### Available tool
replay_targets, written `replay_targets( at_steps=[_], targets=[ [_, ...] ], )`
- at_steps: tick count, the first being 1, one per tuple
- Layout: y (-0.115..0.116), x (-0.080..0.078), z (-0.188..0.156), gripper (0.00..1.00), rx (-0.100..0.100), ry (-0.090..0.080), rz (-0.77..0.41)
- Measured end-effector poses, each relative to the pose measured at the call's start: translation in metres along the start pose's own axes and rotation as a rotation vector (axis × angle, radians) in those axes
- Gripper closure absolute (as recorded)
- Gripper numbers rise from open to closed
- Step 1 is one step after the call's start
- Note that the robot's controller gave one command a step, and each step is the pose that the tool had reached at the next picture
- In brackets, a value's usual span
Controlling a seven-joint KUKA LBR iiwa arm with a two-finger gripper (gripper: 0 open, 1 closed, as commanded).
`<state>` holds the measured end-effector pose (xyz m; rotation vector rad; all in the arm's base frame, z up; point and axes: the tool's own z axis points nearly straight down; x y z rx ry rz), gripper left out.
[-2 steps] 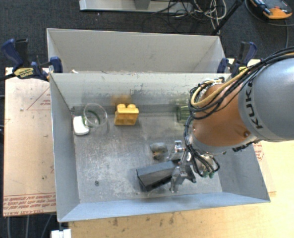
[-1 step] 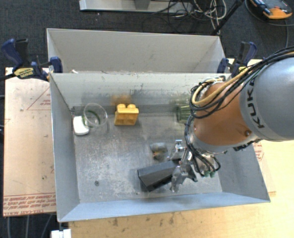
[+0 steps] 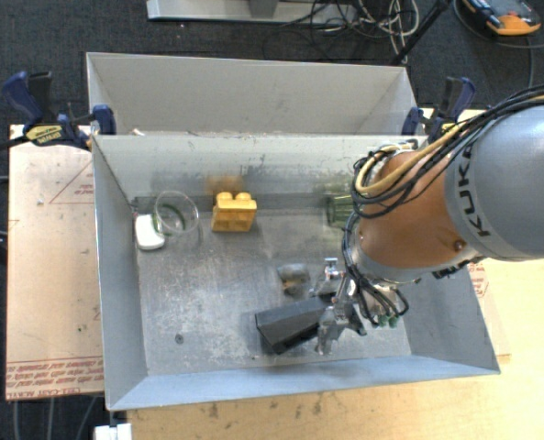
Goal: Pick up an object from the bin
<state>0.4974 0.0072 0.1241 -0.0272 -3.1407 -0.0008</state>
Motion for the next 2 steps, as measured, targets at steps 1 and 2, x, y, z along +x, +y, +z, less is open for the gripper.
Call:
replay_targets(
  at_steps=[1,2],
  targets=[
    [0.000,0.001,-0.004,1.00,0.000,0.005,0.000],
    [0.000,0.003,-0.020,1.00,0.000,0.011,0.000]
  ],
)
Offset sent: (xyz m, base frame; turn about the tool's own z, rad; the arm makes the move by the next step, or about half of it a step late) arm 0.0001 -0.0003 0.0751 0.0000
